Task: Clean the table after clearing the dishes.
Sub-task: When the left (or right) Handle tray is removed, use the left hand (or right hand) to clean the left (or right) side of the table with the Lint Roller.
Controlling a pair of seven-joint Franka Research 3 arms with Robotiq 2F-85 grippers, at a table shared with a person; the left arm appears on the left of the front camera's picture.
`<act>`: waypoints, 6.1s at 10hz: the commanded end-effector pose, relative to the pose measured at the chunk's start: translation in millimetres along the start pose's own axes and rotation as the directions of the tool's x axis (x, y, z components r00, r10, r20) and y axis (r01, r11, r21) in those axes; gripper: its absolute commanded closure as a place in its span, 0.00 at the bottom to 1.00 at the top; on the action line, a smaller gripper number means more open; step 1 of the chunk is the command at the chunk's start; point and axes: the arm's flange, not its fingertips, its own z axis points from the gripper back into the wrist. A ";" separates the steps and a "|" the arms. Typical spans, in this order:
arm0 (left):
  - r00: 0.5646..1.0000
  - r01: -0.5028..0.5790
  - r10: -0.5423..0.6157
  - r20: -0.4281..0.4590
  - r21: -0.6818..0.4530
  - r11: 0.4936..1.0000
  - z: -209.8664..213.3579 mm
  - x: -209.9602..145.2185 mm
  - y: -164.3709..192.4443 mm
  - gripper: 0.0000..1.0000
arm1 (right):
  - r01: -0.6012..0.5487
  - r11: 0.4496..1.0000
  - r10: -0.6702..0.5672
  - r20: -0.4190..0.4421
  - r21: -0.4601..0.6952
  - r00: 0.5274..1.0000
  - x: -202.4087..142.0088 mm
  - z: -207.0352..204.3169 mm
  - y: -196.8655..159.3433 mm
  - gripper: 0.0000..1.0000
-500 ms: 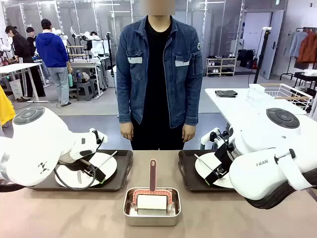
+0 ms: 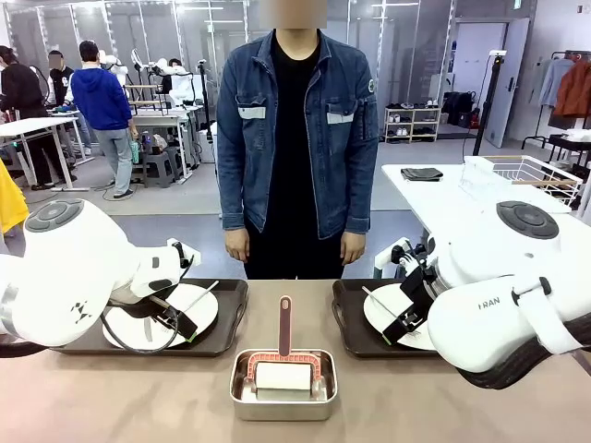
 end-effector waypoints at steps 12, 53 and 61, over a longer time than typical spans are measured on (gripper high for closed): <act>1.000 -0.014 0.006 -0.023 -0.360 0.933 63.4 29.3 52.3 0.00 | 0.053 0.940 -0.067 0.030 0.337 0.997 44.0 35.5 -56.8 0.00; 0.699 -0.310 0.708 0.095 -0.853 0.420 115.7 -237.8 340.3 0.00 | 0.550 0.299 -0.894 0.027 0.780 0.447 -272.7 139.8 -293.1 0.00; 0.699 -0.310 0.708 0.095 -0.853 0.420 115.7 -237.8 340.3 0.00 | 0.550 0.299 -0.894 0.027 0.780 0.447 -272.7 139.8 -293.1 0.00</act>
